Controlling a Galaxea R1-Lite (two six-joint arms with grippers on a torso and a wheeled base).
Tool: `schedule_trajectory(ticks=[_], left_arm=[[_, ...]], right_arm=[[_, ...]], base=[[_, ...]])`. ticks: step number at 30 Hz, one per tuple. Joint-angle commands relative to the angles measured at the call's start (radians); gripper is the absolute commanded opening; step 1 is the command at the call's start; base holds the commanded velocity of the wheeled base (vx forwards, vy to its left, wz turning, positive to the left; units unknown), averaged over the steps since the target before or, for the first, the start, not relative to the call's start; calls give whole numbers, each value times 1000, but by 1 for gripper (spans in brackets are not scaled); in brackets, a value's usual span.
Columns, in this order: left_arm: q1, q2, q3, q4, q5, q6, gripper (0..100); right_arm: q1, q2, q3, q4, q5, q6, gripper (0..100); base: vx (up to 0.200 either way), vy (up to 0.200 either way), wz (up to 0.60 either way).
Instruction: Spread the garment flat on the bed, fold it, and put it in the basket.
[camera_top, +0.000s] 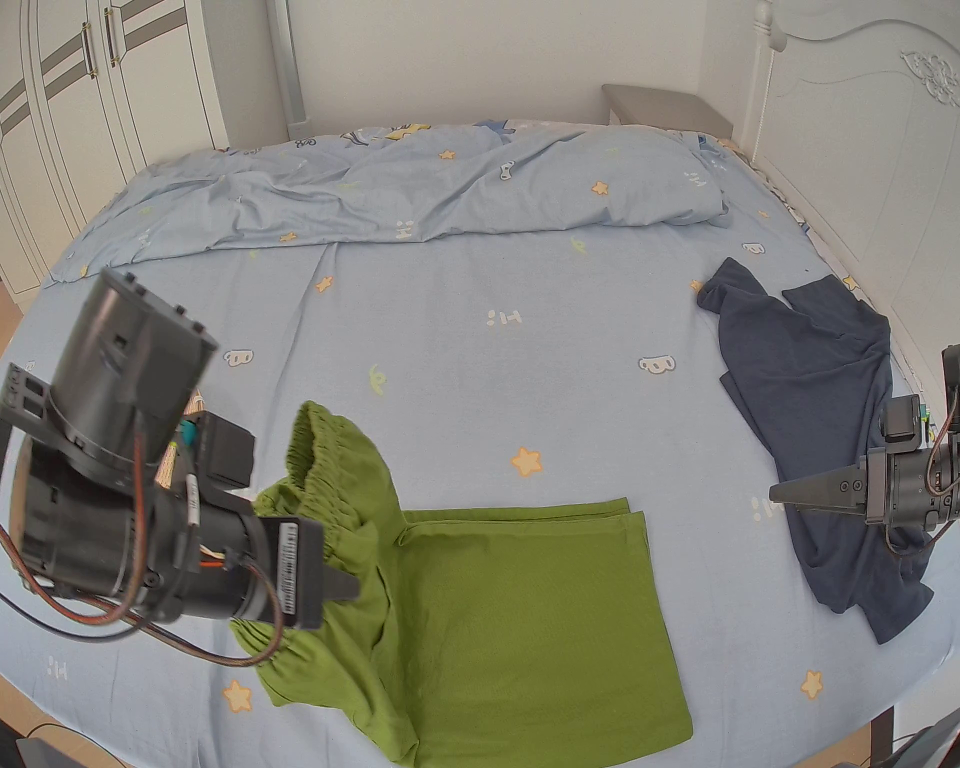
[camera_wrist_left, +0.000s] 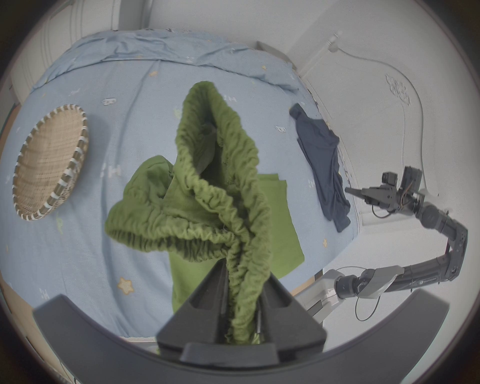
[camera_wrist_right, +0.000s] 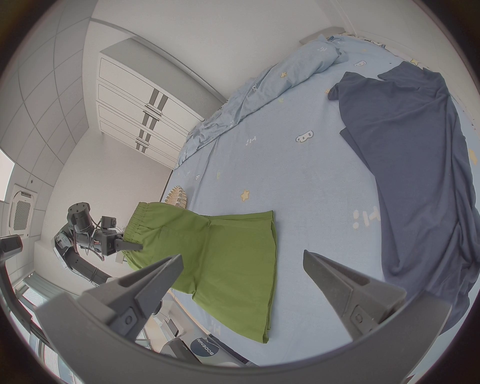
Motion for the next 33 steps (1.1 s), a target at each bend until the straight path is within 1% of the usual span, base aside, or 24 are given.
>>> schedule_trajectory(ticks=[1, 4, 9, 13, 16, 18, 25, 28, 33], left_arm=[[-91, 107, -23, -18, 16, -12, 0], [-105, 120, -27, -37, 17, -7, 0], [-174, 181, -33, -129, 16, 14, 0], [-223, 212, -58, -155, 28, 19, 0], [-234, 233, -58, -158, 46, 20, 0], [-254, 256, -58, -169, 48, 16, 0], [-278, 296, -53, -233, 46, 3, 0], [-294, 308, -53, -287, 45, -27, 0], [-311, 330, -53, -317, 45, -44, 0]], right_arm=[[1, 6, 3, -1, 0, 0, 100], [1, 6, 3, -1, 0, 0, 100], [0, 8, 3, -1, 0, 0, 100], [0, 10, 3, -2, 0, 0, 100], [-5, 16, 3, -7, 0, 0, 100], [-3, 23, 3, -9, 0, 0, 100], [-2, 40, 6, -10, 0, -2, 100], [-2, 40, 6, -12, 0, -2, 100], [-3, 40, 5, -10, 0, -2, 100]], base=[[0, 0, 0], [0, 0, 0], [0, 0, 0], [0, 0, 0], [0, 0, 0], [0, 0, 0], [0, 0, 0], [0, 0, 0], [0, 0, 0]])
